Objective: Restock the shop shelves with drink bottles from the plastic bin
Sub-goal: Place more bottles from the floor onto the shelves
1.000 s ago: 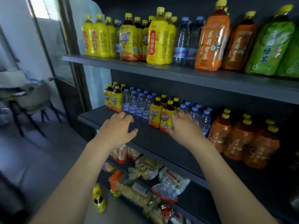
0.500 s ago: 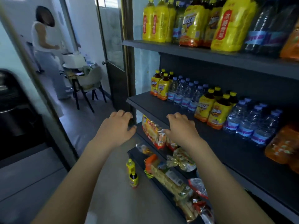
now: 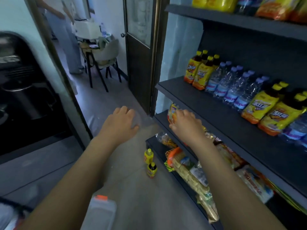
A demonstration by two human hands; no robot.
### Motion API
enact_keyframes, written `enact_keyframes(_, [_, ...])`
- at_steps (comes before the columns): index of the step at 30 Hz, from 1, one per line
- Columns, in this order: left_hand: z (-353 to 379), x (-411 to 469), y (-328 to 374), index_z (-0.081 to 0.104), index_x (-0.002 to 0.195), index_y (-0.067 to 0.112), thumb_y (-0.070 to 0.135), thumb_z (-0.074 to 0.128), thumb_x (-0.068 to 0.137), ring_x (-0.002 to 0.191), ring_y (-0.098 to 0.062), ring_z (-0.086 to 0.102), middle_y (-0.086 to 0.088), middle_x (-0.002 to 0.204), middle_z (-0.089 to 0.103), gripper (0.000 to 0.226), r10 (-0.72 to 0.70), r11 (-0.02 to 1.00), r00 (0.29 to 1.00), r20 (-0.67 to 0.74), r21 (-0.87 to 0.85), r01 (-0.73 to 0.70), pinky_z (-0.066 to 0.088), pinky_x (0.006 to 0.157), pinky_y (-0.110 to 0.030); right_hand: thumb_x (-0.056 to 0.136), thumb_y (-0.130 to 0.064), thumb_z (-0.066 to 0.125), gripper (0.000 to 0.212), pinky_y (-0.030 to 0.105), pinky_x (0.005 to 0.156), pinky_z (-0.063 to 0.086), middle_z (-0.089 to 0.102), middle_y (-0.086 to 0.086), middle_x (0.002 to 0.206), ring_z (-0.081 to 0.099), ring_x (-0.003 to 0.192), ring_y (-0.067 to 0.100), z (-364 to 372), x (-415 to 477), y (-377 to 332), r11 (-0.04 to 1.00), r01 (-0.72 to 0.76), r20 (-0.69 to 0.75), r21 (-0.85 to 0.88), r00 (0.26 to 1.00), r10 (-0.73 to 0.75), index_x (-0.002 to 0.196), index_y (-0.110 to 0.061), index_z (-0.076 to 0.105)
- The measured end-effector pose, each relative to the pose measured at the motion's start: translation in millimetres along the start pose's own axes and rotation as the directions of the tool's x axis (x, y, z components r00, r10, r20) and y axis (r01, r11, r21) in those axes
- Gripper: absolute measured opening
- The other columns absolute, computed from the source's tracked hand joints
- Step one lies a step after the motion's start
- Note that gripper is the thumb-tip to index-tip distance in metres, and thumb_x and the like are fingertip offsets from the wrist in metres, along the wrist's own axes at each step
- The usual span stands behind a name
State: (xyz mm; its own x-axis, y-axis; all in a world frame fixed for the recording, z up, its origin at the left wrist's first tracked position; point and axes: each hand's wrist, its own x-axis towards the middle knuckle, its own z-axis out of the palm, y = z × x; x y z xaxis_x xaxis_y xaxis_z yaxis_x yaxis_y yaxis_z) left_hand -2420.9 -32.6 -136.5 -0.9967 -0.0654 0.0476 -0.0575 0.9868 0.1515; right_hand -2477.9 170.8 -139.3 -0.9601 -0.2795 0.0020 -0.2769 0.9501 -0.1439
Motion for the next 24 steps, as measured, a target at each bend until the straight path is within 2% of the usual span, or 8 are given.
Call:
enact_keyframes(4, [32,24,-10,0.041,0.133,0.012,0.039,0.045,0.092,0.12,-0.028,0.039,-0.008,0.13,0.043,0.049,-0.006,1.0,0.999,0.032,0.005,0.006,0.035,0.098,-0.041,0.093,-0.037,0.051,0.05,0.044,0.099,0.036,0.039,0.01,0.14,0.036,0.128,0.03,40,27,2,1.0,-0.003,0.041,0.004,0.999,0.003,0.134,-0.013,0.038])
enact_keyframes(10, [96,66,-20,0.048,0.128,0.011,0.035,0.052,0.089,0.121,-0.03,0.04,-0.009,0.13,0.045,0.046,-0.036,0.996,0.997,0.071,-0.079,0.041,0.039,0.097,-0.043,0.093,-0.035,0.05,0.05,0.042,0.1,0.035,0.041,0.009,0.137,0.037,0.128,0.028,118,73,21,1.0,-0.002,0.137,0.028,0.991,-0.002,0.136,-0.013,0.037])
enact_keyframes(13, [130,90,-19,0.05,0.126,0.009,0.033,0.054,0.088,0.12,-0.03,0.041,-0.009,0.129,0.047,0.045,-0.066,0.995,0.994,0.089,-0.073,0.072,0.041,0.095,-0.042,0.092,-0.035,0.052,0.057,0.044,0.102,0.036,0.041,0.01,0.138,0.038,0.128,0.028,157,100,37,1.0,0.01,0.197,0.023,0.98,-0.014,0.141,-0.013,0.032])
enact_keyframes(15, [155,104,-19,0.055,0.12,0.006,0.032,0.055,0.087,0.112,-0.035,0.047,-0.013,0.123,0.052,0.043,-0.068,0.995,0.994,0.081,-0.074,0.074,0.043,0.091,-0.043,0.093,-0.032,0.051,0.056,0.044,0.101,0.036,0.04,0.01,0.138,0.038,0.128,0.028,183,116,47,1.0,0.018,0.223,0.013,0.975,-0.02,0.142,-0.015,0.031])
enact_keyframes(18, [195,121,-23,0.062,0.104,0.001,0.04,0.041,0.078,0.093,-0.041,0.057,-0.02,0.105,0.06,0.052,-0.07,0.993,0.996,0.056,-0.094,0.075,0.051,0.079,-0.046,0.093,-0.028,0.05,0.054,0.043,0.097,0.036,0.041,0.009,0.137,0.039,0.126,0.029,220,137,59,1.0,0.027,0.238,0.012,0.971,-0.029,0.142,-0.016,0.03])
enact_keyframes(20, [225,130,-26,0.063,0.101,0.0,0.041,0.039,0.076,0.089,-0.041,0.058,-0.02,0.1,0.061,0.053,-0.081,0.991,0.994,0.075,-0.098,0.088,0.053,0.076,-0.046,0.094,-0.029,0.049,0.052,0.043,0.097,0.035,0.041,0.008,0.137,0.038,0.126,0.028,246,148,67,1.0,0.028,0.256,0.008,0.966,-0.029,0.141,-0.015,0.032])
enact_keyframes(22, [254,137,-29,0.063,0.102,0.001,0.036,0.049,0.077,0.089,-0.041,0.058,-0.019,0.101,0.062,0.045,-0.084,0.992,0.992,0.096,-0.084,0.093,0.051,0.076,-0.044,0.095,-0.03,0.048,0.049,0.042,0.098,0.033,0.039,0.007,0.139,0.036,0.128,0.026,273,155,74,1.0,0.021,0.279,0.008,0.96,-0.023,0.139,-0.013,0.034])
enact_keyframes(24, [286,143,-33,0.062,0.108,0.002,0.027,0.062,0.08,0.096,-0.041,0.056,-0.019,0.109,0.06,0.038,-0.092,0.99,0.989,0.118,-0.094,0.103,0.049,0.081,-0.044,0.096,-0.031,0.046,0.047,0.041,0.099,0.032,0.038,0.006,0.14,0.036,0.128,0.026,305,160,81,1.0,0.017,0.3,0.01,0.954,-0.019,0.138,-0.013,0.035])
